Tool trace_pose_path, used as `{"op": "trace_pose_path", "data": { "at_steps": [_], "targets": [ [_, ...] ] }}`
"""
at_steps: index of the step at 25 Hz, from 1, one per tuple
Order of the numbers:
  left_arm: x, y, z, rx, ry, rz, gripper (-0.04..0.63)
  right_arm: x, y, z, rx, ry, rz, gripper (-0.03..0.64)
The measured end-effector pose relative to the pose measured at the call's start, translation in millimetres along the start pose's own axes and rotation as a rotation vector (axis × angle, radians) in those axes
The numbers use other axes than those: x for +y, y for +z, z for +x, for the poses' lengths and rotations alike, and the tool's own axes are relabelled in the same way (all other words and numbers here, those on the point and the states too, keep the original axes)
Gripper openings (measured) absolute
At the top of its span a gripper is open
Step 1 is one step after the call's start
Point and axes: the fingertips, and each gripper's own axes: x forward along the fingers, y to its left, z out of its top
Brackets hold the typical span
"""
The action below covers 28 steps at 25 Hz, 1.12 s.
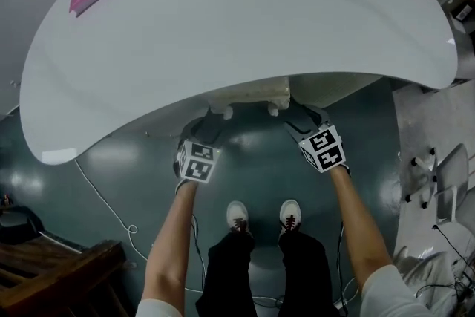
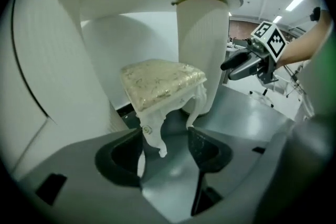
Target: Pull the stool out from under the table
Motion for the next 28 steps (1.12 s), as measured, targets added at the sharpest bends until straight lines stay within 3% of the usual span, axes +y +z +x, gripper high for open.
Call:
{"op": "trace_pose_path", "data": {
  "at_steps": [8,13,16,21,28],
  "targets": [
    [28,-1,77,-0.009,0.010,-0.075,0.314,-25,-24,74,0.023,0.015,0.028,0.288],
    [28,3,105,-0.005,-0.015,-0.060,0.318,-33,-35,107,0.066,0.004,-0.017,0.290],
    [41,11,110,-0.007,0.021,-0.052,0.316,-34,-34,122,0.082,0.021,-0.064,0.290],
    [58,17,126,0.020,0.013,-0.061,0.289,-49,-22,143,0.076,0.043,-0.083,0.284],
    [38,-5,102,0.048,0.034,-0.088,0.278,-26,-39,118,0.129,0.014,-0.075,0.276]
  ]
}}
